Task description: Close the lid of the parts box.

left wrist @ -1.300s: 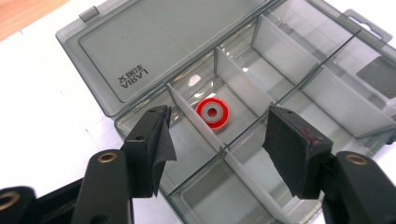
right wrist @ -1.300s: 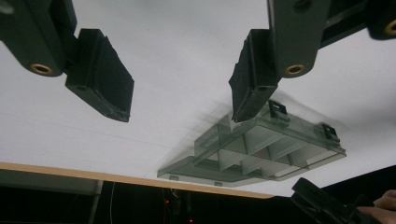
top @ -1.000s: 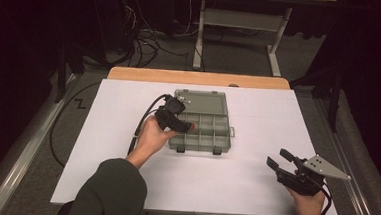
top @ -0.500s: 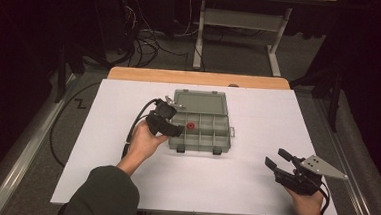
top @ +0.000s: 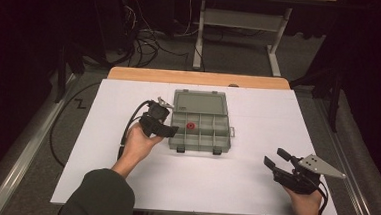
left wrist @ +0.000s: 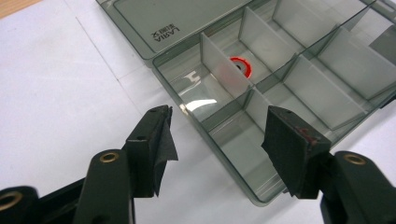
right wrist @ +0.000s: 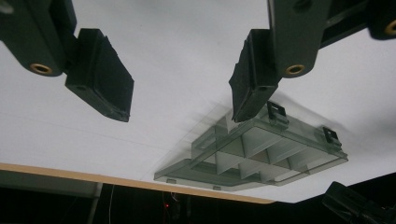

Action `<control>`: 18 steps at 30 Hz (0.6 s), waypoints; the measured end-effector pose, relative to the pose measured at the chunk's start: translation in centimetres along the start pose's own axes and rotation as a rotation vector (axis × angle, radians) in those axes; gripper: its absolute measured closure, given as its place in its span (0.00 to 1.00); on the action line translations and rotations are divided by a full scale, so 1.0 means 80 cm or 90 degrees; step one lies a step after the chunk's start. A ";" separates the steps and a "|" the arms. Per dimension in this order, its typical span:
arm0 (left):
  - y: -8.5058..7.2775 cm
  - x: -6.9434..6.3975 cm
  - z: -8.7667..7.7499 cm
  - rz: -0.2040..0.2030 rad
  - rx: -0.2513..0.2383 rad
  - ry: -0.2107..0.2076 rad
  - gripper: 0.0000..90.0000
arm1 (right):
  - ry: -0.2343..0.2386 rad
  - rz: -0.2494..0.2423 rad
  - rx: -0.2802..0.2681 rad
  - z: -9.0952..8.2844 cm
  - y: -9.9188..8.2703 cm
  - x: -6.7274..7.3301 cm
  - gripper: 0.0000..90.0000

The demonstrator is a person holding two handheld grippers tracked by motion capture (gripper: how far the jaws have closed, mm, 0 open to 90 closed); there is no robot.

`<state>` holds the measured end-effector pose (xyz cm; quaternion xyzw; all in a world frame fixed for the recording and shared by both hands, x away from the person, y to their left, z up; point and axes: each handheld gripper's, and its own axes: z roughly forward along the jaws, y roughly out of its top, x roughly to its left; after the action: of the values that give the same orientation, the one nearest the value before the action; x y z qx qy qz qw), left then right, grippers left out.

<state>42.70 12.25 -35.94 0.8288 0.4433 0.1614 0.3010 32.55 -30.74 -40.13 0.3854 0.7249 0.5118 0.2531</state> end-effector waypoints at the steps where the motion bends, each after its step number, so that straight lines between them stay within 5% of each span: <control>1: 0.000 0.001 0.000 -0.001 0.001 0.001 0.46 | -0.001 -0.002 0.000 0.000 0.000 0.001 0.46; 18: 0.000 0.021 0.006 -0.035 -0.001 0.016 0.46 | 0.006 -0.014 -0.013 0.005 0.009 0.009 0.46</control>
<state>43.89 13.47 -36.28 0.8141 0.4693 0.1635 0.3003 32.66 -29.81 -39.60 0.3720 0.7249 0.5186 0.2591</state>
